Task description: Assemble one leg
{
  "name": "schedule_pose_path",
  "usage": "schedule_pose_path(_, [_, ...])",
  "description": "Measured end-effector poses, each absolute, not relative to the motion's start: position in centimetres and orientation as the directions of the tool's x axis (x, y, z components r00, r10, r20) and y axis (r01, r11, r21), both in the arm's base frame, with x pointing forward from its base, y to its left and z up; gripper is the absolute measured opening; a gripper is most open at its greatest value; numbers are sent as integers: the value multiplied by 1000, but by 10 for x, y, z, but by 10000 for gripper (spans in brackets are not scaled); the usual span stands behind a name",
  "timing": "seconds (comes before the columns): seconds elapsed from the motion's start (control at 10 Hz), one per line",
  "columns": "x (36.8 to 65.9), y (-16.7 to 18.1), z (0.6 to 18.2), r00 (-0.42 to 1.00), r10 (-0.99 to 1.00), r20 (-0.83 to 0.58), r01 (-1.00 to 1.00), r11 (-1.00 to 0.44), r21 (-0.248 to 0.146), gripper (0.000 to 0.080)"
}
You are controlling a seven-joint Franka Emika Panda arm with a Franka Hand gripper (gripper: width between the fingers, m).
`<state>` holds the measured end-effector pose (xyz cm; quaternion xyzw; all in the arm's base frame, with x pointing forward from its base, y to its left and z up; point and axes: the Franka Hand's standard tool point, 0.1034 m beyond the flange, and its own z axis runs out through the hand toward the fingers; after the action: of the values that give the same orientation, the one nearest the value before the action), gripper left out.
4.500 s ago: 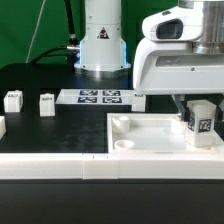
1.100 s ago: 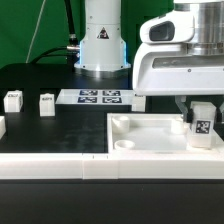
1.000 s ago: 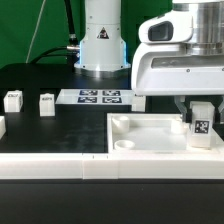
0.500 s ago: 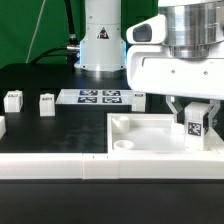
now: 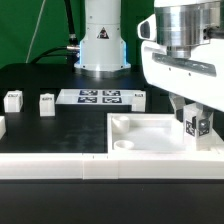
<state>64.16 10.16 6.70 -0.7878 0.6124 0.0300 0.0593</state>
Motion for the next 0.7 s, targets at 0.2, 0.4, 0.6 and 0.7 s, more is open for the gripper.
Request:
schedule_pose_path(0.2, [641, 102, 67, 185, -975, -126, -982, -181, -46, 294])
schedule_pose_path(0.4, [641, 102, 66, 215, -969, -124, -976, -211, -49, 505])
schedule_pose_path(0.6, [641, 105, 66, 271, -955, -122, -962, -266, -56, 625])
schedule_pose_path(0.7, [641, 109, 67, 396, -911, -113, -918, -391, -71, 643])
